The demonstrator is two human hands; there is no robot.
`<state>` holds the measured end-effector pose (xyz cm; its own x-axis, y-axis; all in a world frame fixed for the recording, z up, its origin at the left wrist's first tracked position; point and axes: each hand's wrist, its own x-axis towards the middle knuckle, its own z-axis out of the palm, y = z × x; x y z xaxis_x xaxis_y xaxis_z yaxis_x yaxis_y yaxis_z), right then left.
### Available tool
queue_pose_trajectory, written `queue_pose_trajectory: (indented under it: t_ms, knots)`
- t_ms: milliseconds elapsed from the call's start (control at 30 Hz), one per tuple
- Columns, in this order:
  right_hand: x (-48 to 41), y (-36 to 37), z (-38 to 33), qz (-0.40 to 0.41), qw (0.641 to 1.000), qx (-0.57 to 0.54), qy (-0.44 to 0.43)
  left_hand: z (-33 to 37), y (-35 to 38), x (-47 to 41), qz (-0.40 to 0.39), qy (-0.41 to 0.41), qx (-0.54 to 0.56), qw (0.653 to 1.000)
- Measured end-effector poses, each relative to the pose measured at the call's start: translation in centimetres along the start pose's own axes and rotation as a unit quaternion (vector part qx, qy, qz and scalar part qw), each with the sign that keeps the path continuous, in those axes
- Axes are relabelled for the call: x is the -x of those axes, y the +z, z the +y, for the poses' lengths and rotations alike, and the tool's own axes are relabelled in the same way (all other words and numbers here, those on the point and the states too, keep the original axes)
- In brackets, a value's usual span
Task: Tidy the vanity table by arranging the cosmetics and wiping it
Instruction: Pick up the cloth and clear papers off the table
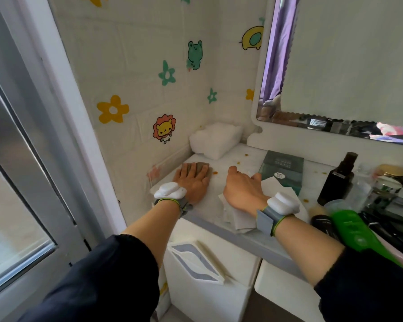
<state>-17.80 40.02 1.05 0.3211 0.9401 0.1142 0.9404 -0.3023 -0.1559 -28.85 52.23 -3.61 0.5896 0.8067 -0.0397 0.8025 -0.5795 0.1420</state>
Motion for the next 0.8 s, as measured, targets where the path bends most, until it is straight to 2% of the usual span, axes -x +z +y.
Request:
queue_pose_trajectory:
  t_ms: [67,200,300,467,633,700,800]
  knots:
    - [-0.1,-0.1,0.1,0.004,1.000,-0.007,0.001,1.2,0.2,-0.4,-0.004,0.025,0.002,1.000]
    - [0.2,-0.4,0.4,-0.007,1.000,-0.023,0.011,3.0,0.4,0.1,-0.015,0.112,-0.070,0.991]
    - [0.5,-0.1,0.5,-0.008,1.000,-0.027,0.009,2.9,0.3,1.0,-0.015,0.130,-0.068,0.989]
    - [1.9,0.6,0.2,-0.050,0.999,0.012,-0.006,0.6,0.4,2.8,-0.015,0.054,-0.022,0.998]
    - [3.1,0.5,0.6,-0.043,0.997,0.046,-0.034,0.6,0.2,5.0,0.009,-0.035,0.015,0.999]
    - [3.3,0.5,0.6,-0.045,0.997,0.044,-0.034,1.3,0.4,5.7,0.008,-0.026,0.000,1.000]
    - [3.7,0.3,0.6,-0.042,0.998,0.043,-0.032,2.6,1.2,6.7,0.015,0.037,-0.051,0.998]
